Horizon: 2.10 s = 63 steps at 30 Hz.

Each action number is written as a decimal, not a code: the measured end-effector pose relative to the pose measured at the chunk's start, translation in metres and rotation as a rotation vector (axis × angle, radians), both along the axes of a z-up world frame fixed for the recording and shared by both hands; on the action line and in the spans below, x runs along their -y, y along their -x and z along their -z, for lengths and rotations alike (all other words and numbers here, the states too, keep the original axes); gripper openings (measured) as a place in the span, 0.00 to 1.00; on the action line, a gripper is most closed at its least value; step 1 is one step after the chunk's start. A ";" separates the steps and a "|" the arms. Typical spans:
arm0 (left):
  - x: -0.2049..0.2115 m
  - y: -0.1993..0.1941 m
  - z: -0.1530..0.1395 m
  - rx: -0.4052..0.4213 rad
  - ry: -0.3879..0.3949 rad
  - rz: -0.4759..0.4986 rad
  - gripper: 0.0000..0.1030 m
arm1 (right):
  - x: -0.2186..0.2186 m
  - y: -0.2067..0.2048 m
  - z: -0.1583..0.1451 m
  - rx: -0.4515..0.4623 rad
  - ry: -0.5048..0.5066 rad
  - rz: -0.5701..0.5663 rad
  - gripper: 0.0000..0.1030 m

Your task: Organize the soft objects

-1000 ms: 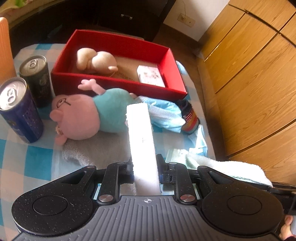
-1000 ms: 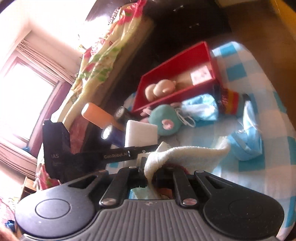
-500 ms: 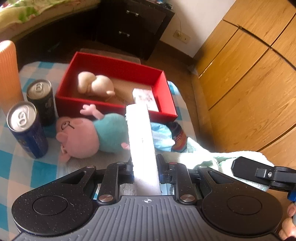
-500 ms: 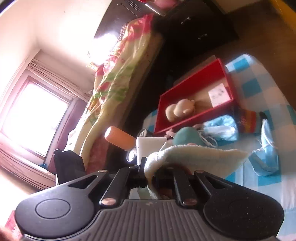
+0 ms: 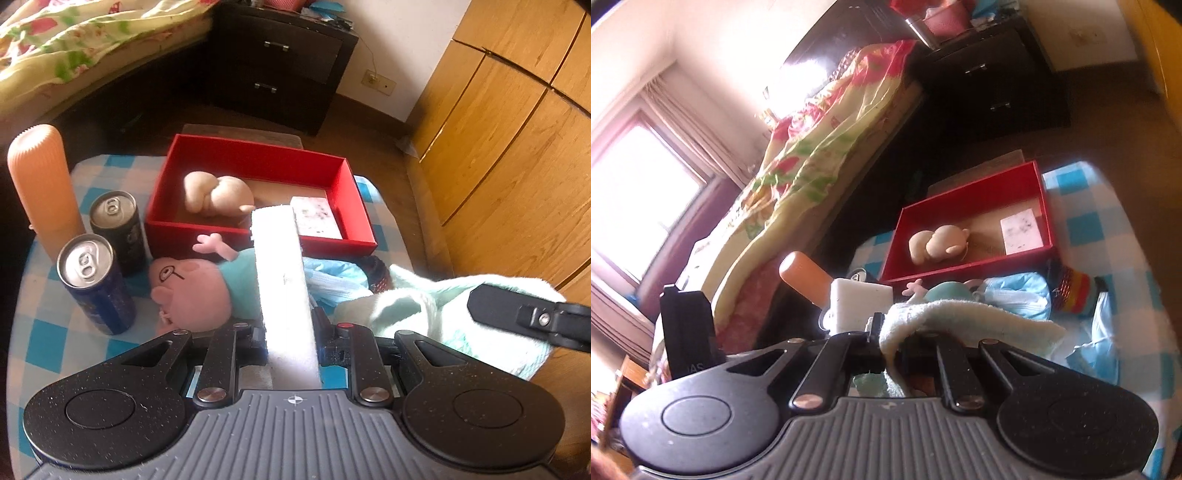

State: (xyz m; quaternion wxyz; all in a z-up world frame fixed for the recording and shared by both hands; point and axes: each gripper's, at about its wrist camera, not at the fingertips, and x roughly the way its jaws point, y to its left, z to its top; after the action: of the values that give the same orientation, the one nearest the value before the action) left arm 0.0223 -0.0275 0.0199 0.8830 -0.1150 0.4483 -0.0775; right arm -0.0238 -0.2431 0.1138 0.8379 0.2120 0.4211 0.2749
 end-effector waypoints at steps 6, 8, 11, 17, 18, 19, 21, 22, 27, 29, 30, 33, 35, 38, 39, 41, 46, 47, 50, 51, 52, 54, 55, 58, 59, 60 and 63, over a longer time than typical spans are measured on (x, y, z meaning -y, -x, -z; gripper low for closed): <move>0.002 0.004 -0.018 0.031 -0.031 -0.013 0.20 | -0.006 0.007 -0.019 0.072 0.025 0.000 0.00; 0.005 0.005 -0.024 0.042 -0.044 -0.014 0.20 | -0.009 0.009 -0.022 0.089 0.038 0.003 0.00; 0.009 0.007 -0.028 0.054 -0.057 -0.013 0.20 | -0.009 0.010 -0.022 0.088 0.027 0.001 0.00; 0.014 0.007 -0.031 0.052 -0.088 -0.008 0.20 | -0.008 0.011 -0.023 0.098 0.054 0.001 0.00; 0.014 0.006 -0.031 0.051 -0.090 -0.009 0.20 | -0.008 0.010 -0.024 0.099 0.058 0.003 0.00; 0.014 0.006 -0.031 0.050 -0.093 -0.009 0.20 | -0.007 0.009 -0.024 0.098 0.061 0.005 0.00; 0.015 0.005 -0.032 0.051 -0.101 -0.006 0.20 | -0.007 0.008 -0.024 0.097 0.068 0.004 0.00; 0.016 0.004 -0.033 0.053 -0.105 -0.005 0.20 | -0.008 0.008 -0.024 0.098 0.070 0.004 0.00; 0.018 0.000 -0.042 0.068 -0.117 0.002 0.20 | -0.010 0.005 -0.032 0.118 0.068 0.002 0.00; 0.020 -0.001 -0.045 0.074 -0.125 0.004 0.20 | -0.012 0.004 -0.037 0.132 0.071 -0.002 0.00; 0.020 -0.002 -0.047 0.078 -0.127 0.005 0.20 | -0.013 0.004 -0.039 0.139 0.074 -0.003 0.00; 0.022 -0.003 -0.053 0.090 -0.125 0.011 0.21 | -0.015 0.003 -0.047 0.156 0.071 -0.007 0.00; 0.024 -0.004 -0.056 0.095 -0.131 0.019 0.21 | -0.016 0.002 -0.052 0.168 0.073 -0.010 0.00; 0.026 -0.007 -0.060 0.100 -0.149 0.023 0.21 | -0.019 0.000 -0.056 0.181 0.084 -0.017 0.00; 0.027 -0.008 -0.062 0.102 -0.151 0.022 0.21 | -0.020 -0.001 -0.058 0.183 0.088 -0.017 0.00; 0.027 -0.010 -0.065 0.108 -0.153 0.025 0.21 | -0.021 -0.003 -0.060 0.188 0.095 -0.018 0.00; 0.028 -0.015 -0.073 0.121 -0.168 0.027 0.21 | -0.028 -0.008 -0.072 0.213 0.115 -0.025 0.00; 0.029 -0.017 -0.075 0.123 -0.170 0.028 0.21 | -0.029 -0.010 -0.073 0.216 0.118 -0.027 0.00; 0.030 -0.022 -0.078 0.129 -0.181 0.033 0.21 | -0.032 -0.015 -0.077 0.221 0.129 -0.030 0.00; 0.030 -0.024 -0.079 0.131 -0.185 0.034 0.21 | -0.034 -0.017 -0.078 0.223 0.133 -0.029 0.00; 0.031 -0.027 -0.080 0.132 -0.188 0.034 0.21 | -0.035 -0.019 -0.079 0.224 0.137 -0.030 0.00; 0.032 -0.032 -0.082 0.132 -0.193 0.035 0.21 | -0.038 -0.024 -0.081 0.227 0.148 -0.031 0.00; 0.032 -0.035 -0.083 0.132 -0.194 0.036 0.21 | -0.039 -0.027 -0.081 0.227 0.154 -0.031 0.00; 0.033 -0.045 -0.085 0.130 -0.203 0.035 0.21 | -0.043 -0.036 -0.082 0.229 0.166 -0.032 0.00; 0.033 -0.049 -0.086 0.131 -0.208 0.035 0.21 | -0.044 -0.040 -0.082 0.228 0.170 -0.031 0.00; 0.034 -0.052 -0.086 0.133 -0.213 0.035 0.21 | -0.045 -0.044 -0.082 0.227 0.173 -0.030 0.00; 0.035 -0.063 -0.088 0.136 -0.227 0.035 0.21 | -0.048 -0.056 -0.083 0.226 0.175 -0.026 0.00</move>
State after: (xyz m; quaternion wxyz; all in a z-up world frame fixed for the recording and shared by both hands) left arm 0.0852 -0.0625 0.1081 0.9173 -0.0011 0.3952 -0.0493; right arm 0.0318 -0.1956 0.1967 0.8916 0.1004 0.3493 0.2700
